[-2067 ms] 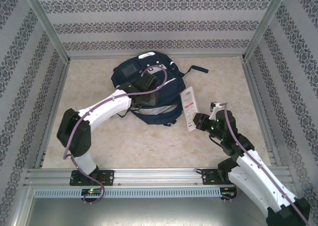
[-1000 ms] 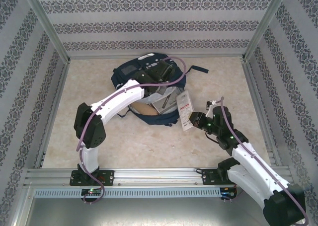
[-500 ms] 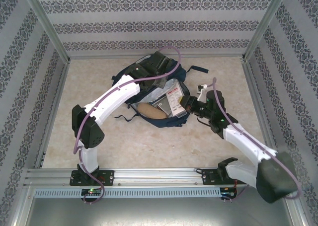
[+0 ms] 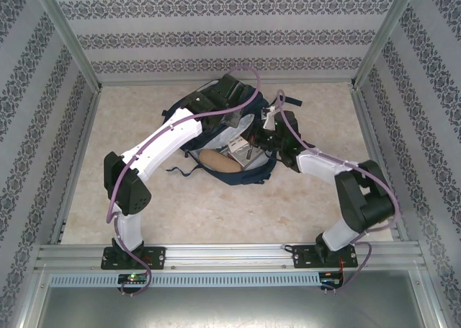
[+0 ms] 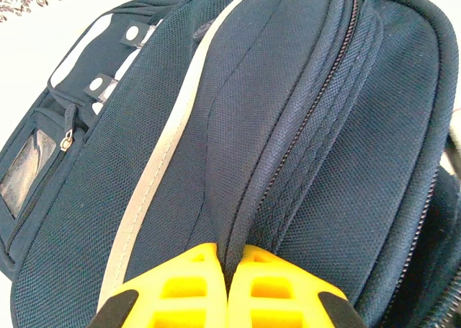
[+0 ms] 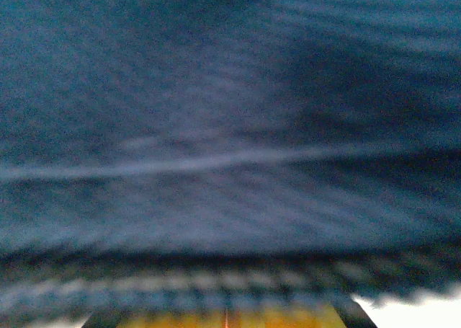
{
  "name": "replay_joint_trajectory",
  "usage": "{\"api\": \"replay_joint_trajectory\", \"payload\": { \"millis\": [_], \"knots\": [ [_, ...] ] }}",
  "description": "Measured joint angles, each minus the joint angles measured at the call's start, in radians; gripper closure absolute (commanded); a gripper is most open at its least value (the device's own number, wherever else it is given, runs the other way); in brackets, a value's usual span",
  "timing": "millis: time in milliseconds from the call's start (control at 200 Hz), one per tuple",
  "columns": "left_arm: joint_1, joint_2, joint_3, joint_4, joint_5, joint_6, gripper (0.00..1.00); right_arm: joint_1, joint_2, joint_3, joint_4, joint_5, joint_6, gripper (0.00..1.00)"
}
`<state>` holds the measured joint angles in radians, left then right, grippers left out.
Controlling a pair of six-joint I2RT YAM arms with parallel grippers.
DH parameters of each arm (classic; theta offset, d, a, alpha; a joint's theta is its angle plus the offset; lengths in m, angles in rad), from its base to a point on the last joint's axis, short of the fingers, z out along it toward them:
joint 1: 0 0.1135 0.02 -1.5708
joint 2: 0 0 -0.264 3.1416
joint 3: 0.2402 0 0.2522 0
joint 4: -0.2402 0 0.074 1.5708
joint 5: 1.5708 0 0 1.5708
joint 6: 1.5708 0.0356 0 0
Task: Pack books, pencil case, and school supplies into a backpack
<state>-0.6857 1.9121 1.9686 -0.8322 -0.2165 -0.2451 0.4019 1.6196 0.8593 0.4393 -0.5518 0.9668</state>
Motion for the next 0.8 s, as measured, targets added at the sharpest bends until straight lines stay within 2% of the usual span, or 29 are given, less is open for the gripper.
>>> {"api": "replay_joint_trajectory", "payload": {
  "millis": [55,75,100,145,185,325,410,450,530,605,689,709,799],
  "knots": [
    [0.000,0.000,0.000,0.000,0.002,0.000,1.00,-0.002,0.031,0.004,0.001,-0.007,0.000,1.00],
    [0.000,0.000,0.000,0.000,0.003,0.000,1.00,-0.006,0.042,0.004,0.000,-0.009,-0.001,0.96],
    [0.000,0.000,-0.001,0.000,0.003,0.000,1.00,-0.008,0.051,0.004,-0.002,-0.011,-0.001,0.87],
    [0.000,0.000,-0.002,0.000,0.003,-0.002,1.00,-0.015,0.066,0.005,-0.003,-0.017,-0.002,0.62],
    [0.000,-0.001,-0.006,0.001,0.003,-0.003,1.00,-0.023,0.075,0.007,-0.007,-0.020,-0.006,0.51],
    [0.000,-0.005,-0.024,0.002,0.011,-0.011,1.00,-0.050,0.085,0.008,-0.032,-0.026,-0.032,0.37],
    [0.000,-0.006,-0.034,0.005,0.017,-0.018,1.00,-0.059,0.066,0.002,-0.076,-0.007,-0.058,0.36],
    [0.000,-0.007,-0.040,0.007,0.021,-0.020,0.97,-0.060,0.044,-0.005,-0.110,0.015,-0.077,0.36],
    [0.000,-0.009,-0.050,0.009,0.027,-0.026,0.81,-0.060,-0.027,-0.024,-0.188,0.066,-0.116,0.36],
    [0.000,-0.014,-0.062,0.010,0.033,-0.035,0.62,-0.065,-0.108,-0.042,-0.246,0.115,-0.152,0.36],
    [0.000,-0.032,-0.074,0.019,0.034,-0.055,0.50,-0.066,-0.198,-0.063,-0.307,0.175,-0.187,0.36],
    [0.000,-0.039,-0.077,0.021,0.033,-0.052,0.44,-0.066,-0.218,-0.069,-0.322,0.188,-0.194,0.36],
    [0.000,-0.077,-0.094,0.026,0.031,-0.069,0.40,-0.066,-0.287,-0.096,-0.372,0.233,-0.214,0.38]
  ]
}}
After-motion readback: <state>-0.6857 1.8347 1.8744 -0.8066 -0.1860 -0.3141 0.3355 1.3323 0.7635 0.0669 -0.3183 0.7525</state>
